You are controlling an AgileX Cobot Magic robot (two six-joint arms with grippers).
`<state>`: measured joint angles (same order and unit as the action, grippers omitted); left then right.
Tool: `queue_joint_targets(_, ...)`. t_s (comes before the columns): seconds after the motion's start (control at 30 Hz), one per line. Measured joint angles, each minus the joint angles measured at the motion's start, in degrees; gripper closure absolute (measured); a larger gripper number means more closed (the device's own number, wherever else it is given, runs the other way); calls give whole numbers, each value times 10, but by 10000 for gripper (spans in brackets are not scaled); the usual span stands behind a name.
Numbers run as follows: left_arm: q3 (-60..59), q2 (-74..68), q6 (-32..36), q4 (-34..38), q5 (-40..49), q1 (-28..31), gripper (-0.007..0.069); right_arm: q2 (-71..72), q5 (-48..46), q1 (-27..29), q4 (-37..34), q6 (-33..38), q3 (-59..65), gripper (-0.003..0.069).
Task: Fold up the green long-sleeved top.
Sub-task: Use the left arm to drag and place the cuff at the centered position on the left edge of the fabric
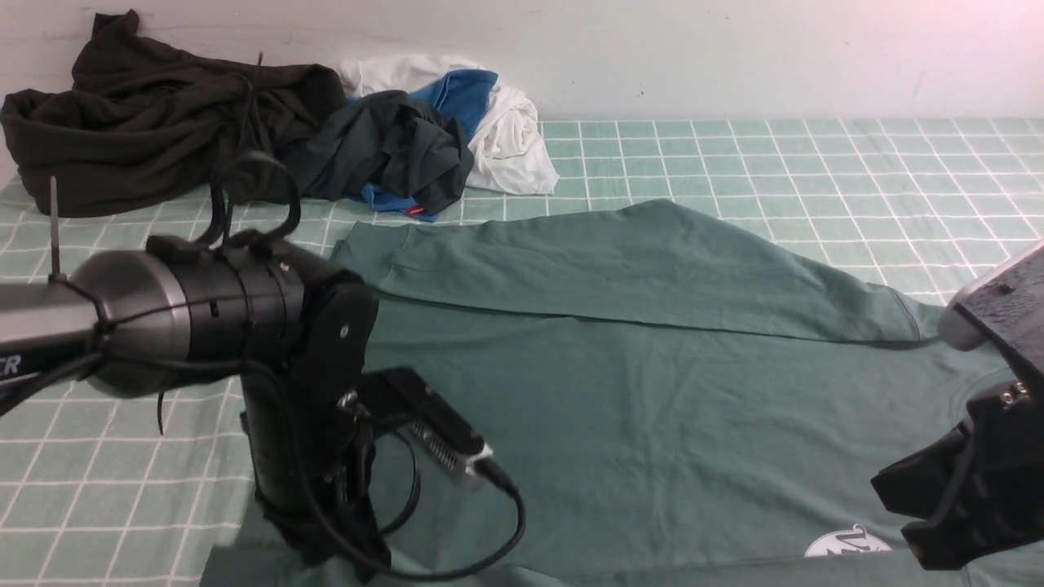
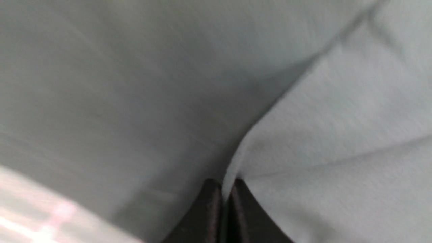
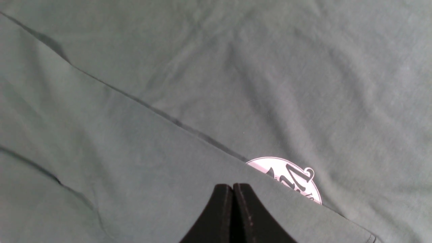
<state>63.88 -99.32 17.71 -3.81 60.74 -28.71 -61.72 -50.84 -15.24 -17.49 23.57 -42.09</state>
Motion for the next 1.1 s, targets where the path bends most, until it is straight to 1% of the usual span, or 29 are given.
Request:
queue_joint_targets(0.03,30,-2,0,-10,7,0,625,0,1,0,0,0,0,673)
queue_joint_targets(0.07,30,-3,0,-12,8,0,624,0,1,0,0,0,0,673)
queue_joint_targets(0.2,177,-37,4,-49,57,0,617,0,2,0,13,-1,0,673)
queue_joint_targets(0.27,211,-54,9,-53,73,0,617,0,2,0,21,-7,0,673)
queue_joint_targets(0.37,282,-93,21,-55,84,0,614,0,3,0,44,-36,0,673)
queue_joint_targets(0.47,331,-121,22,-56,85,0,615,0,3,7,79,-83,0,673)
queue_joint_targets(0.5,342,-128,22,-56,85,0,615,0,3,12,100,-100,0,673)
queue_joint_targets(0.63,368,-146,23,-56,88,0,615,0,17,35,186,-220,18,673)
queue_joint_targets(0.7,372,-152,23,-56,88,1,615,-2,27,46,224,-267,35,673)
queue_joint_targets(0.73,372,-152,23,-56,88,1,615,-4,28,46,224,-272,37,673)
queue_joint_targets(0.77,372,-156,23,-56,89,2,615,-12,36,51,244,-297,52,666)
queue_joint_targets(0.83,372,-162,23,-56,90,4,615,-27,46,51,253,-314,65,649)
queue_joint_targets(0.87,372,-165,23,-56,92,6,615,-49,58,51,256,-322,69,623)
queue_joint_targets(0.9,372,-165,23,-56,92,6,615,-49,58,51,256,-322,69,623)
queue_joint_targets(0.97,372,-170,23,-51,92,12,615,-99,79,51,283,-356,69,540)
queue_joint_targets(1.03,372,-171,23,-47,92,15,615,-120,87,51,299,-377,69,507)
queue_joint_targets(1.07,372,-172,24,-35,92,19,615,-159,98,51,328,-417,69,445)
queue_joint_targets(1.1,372,-172,24,-30,92,22,615,-176,102,51,341,-429,69,425)
